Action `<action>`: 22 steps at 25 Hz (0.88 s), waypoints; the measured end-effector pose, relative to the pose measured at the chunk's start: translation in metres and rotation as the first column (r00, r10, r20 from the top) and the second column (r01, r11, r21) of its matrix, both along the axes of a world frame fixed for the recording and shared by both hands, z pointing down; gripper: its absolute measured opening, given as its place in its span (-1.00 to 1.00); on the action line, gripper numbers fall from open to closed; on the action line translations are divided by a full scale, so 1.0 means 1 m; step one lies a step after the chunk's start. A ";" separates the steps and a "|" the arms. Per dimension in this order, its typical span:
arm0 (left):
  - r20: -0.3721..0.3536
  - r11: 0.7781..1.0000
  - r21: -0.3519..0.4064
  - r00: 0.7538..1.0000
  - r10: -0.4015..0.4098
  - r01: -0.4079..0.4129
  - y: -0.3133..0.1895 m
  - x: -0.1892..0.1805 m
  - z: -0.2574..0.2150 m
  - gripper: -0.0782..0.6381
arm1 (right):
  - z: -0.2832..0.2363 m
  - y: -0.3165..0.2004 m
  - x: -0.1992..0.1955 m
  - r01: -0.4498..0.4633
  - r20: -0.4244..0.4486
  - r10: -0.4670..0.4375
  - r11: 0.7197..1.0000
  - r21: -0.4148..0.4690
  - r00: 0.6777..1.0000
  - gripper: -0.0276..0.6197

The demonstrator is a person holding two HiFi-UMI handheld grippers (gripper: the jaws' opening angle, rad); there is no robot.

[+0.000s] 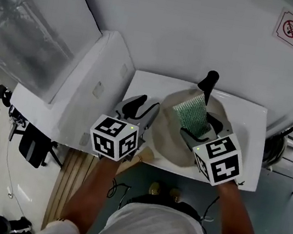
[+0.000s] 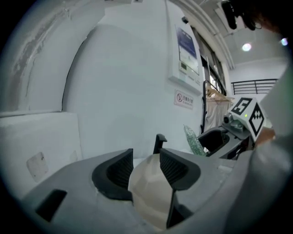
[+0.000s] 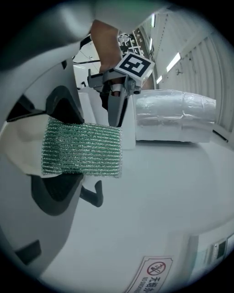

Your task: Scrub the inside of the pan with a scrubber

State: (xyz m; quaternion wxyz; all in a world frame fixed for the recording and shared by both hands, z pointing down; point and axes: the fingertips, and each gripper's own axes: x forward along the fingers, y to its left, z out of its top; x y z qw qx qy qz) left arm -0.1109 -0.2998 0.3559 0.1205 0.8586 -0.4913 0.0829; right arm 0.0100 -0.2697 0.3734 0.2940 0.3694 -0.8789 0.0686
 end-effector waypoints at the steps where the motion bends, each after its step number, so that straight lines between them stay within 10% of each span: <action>1: -0.014 0.999 0.032 1.000 0.010 -0.009 0.003 0.003 -0.010 -0.25 | -0.007 0.000 -0.001 0.001 0.024 -0.001 1.000 0.020 1.000 0.14; 9: -0.112 0.959 0.274 0.989 0.100 -0.066 0.032 0.026 -0.080 -0.39 | -0.072 0.008 0.000 0.000 0.243 -0.048 0.982 0.191 0.969 0.14; 22: -0.158 0.889 0.446 0.969 0.190 -0.101 0.073 0.053 -0.127 -0.66 | -0.134 0.051 0.006 0.003 0.468 -0.214 0.912 0.411 0.857 0.14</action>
